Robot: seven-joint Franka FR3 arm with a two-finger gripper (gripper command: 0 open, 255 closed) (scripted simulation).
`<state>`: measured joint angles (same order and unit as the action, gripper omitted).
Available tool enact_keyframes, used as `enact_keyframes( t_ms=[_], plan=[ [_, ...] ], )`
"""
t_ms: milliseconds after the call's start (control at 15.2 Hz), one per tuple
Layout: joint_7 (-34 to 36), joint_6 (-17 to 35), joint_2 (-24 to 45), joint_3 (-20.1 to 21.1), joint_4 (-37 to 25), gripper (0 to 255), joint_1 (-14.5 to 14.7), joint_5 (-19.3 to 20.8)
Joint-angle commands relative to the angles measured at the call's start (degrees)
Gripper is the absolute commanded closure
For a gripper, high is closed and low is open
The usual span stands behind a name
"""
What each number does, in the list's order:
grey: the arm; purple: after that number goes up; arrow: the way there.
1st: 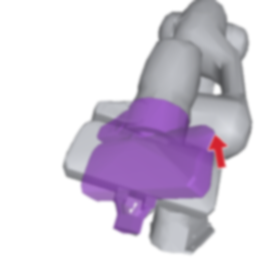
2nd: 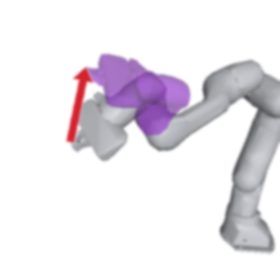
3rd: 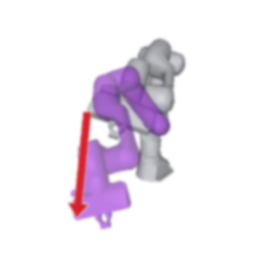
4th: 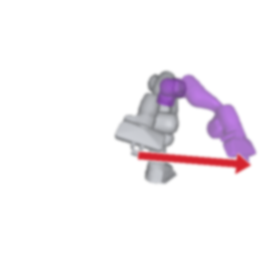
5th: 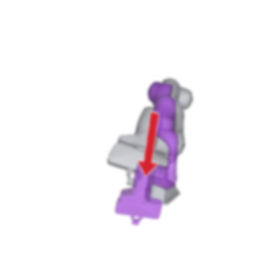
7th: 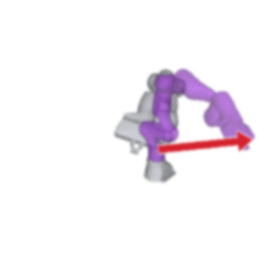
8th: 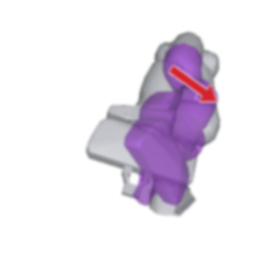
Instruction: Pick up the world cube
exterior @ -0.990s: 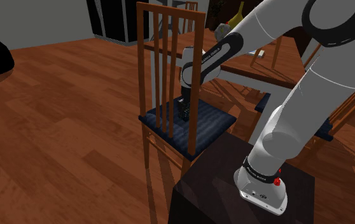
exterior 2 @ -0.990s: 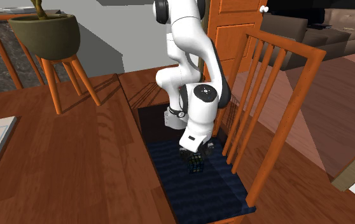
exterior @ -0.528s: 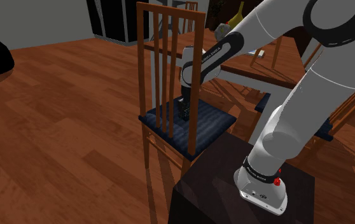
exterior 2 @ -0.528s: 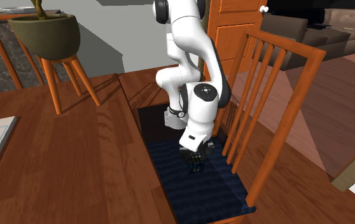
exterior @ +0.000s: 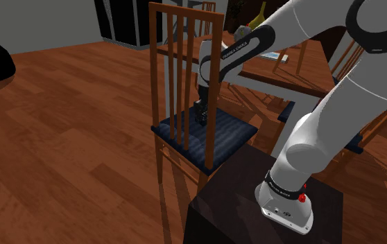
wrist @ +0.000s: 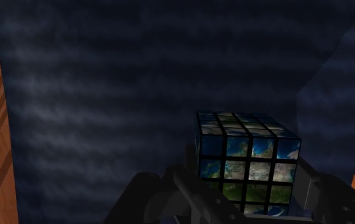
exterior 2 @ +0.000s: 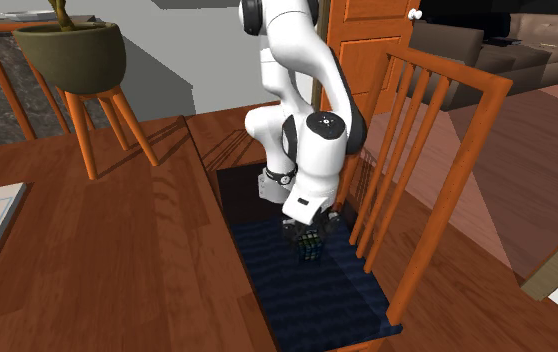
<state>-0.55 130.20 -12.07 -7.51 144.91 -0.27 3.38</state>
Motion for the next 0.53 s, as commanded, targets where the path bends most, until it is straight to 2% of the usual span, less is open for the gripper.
enact_keyframes(
  t_ms=[0,330,462],
  plan=[
    [0.0,-1.8,-1.1,0.0,-0.7,255,-0.1,0.1],
    [0.1,-6.1,-3.5,0.2,-2.6,255,-0.1,0.2],
    [0.1,-6.3,-3.5,0.2,-2.7,255,-0.1,0.2]
  ],
)
